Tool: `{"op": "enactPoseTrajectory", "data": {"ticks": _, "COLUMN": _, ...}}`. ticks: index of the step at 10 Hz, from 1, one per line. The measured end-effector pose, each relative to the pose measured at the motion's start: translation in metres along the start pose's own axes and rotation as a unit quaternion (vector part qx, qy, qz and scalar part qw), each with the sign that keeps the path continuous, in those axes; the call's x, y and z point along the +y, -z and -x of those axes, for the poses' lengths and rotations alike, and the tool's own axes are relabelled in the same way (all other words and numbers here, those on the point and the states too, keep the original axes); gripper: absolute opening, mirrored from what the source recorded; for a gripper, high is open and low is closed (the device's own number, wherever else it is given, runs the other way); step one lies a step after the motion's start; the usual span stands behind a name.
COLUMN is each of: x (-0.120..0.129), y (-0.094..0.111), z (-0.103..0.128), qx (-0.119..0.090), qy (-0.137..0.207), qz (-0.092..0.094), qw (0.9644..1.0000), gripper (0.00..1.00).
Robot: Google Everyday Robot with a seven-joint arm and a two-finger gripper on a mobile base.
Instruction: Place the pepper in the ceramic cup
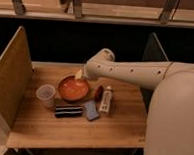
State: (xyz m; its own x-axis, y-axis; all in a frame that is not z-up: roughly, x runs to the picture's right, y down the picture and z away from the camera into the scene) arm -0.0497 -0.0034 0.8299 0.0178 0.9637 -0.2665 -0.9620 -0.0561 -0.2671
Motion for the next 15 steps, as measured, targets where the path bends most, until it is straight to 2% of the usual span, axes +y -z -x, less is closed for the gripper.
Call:
{"op": "enactPoseTrajectory", "data": {"ticks": 5, "x": -0.048, "y": -0.042, "z": -0.026, "qx": 0.045, "qy": -0.043, "qz": -0.033, "qw": 0.9975, "gripper": 0.65}}
{"op": "enactPoseTrajectory", "data": {"ticks": 8, "x": -0.077, "y": -0.057, "z": -0.037, "qx": 0.068, "qy": -0.068, "qz": -0.06, "qw": 0.9936, "gripper": 0.65}}
{"op": "enactPoseTrajectory", "data": {"ticks": 10, "x": -0.089, "y": -0.061, "z": -0.035, "qx": 0.073, "qy": -0.07, "qz": -0.082, "qw": 0.9915, "gripper": 0.65}}
{"op": "enactPoseTrajectory", "data": {"ticks": 15, "x": -0.099, "y": -0.071, "z": -0.035, "qx": 0.086, "qy": -0.079, "qz": -0.106, "qw": 0.9875, "gripper": 0.65}}
